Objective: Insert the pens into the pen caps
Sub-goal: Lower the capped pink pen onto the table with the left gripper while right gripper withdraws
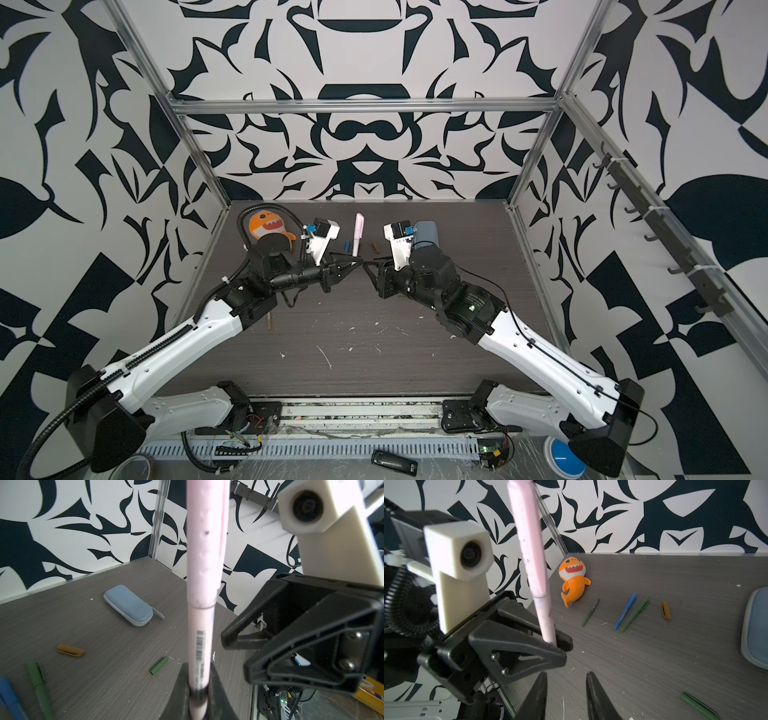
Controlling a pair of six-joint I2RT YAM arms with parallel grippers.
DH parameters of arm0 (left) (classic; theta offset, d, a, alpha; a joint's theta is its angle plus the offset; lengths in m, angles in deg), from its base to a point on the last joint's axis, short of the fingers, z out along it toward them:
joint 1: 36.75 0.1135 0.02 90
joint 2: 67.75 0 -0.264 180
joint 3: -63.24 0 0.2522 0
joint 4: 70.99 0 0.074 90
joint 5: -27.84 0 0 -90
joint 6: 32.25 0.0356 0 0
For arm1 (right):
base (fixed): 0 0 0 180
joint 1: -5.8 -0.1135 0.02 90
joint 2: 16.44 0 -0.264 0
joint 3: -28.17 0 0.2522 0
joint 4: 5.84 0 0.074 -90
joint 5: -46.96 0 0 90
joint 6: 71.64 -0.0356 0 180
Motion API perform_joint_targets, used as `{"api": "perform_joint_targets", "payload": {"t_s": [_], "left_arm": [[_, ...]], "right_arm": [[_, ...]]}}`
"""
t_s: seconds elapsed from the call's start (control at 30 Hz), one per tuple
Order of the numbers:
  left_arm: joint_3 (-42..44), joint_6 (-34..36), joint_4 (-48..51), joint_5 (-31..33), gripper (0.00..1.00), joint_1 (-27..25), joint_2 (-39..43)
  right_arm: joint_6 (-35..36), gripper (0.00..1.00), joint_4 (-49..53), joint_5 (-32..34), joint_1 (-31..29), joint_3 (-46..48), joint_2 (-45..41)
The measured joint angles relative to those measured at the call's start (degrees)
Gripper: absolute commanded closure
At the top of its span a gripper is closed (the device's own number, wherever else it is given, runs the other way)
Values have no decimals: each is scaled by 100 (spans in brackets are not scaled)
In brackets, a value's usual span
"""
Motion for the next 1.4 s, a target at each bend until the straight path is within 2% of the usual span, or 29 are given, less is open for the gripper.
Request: {"api": "perform_joint_targets", "payload": {"t_s": [0.23, 0.47, 0.6, 0.77, 1.0, 1.13, 1.23, 1.4], "left_arm": [[400, -4, 627, 479, 100, -22, 251], [363, -4, 1067, 879, 100, -4, 258], [122, -59, 1316, 1021, 100, 120, -31], [-448, -369, 1687, 1073, 100, 732, -1023], [-1764, -673, 2719, 1078, 100, 1626, -2975], [-2879, -640, 3412, 1182, 100, 1711, -4133], [-3585, -619, 3801, 1340, 100, 1703, -4883], [-4033, -619, 4299, 1515, 100, 1746, -5556]], "right_arm": [[28, 63, 337, 315, 0, -249, -557], [-271, 63, 846, 776, 0, 704, -1102], [-428, 63, 1215, 1128, 0, 1108, -1250], [-413, 63, 1309, 1475, 11, 1145, -1257], [-90, 63, 1110, 1593, 199, 1169, -546], [107, 63, 754, 1373, 586, 1331, -186], [181, 63, 485, 990, 1115, 1414, 68], [184, 63, 146, 439, 1733, 1475, 358]]}}
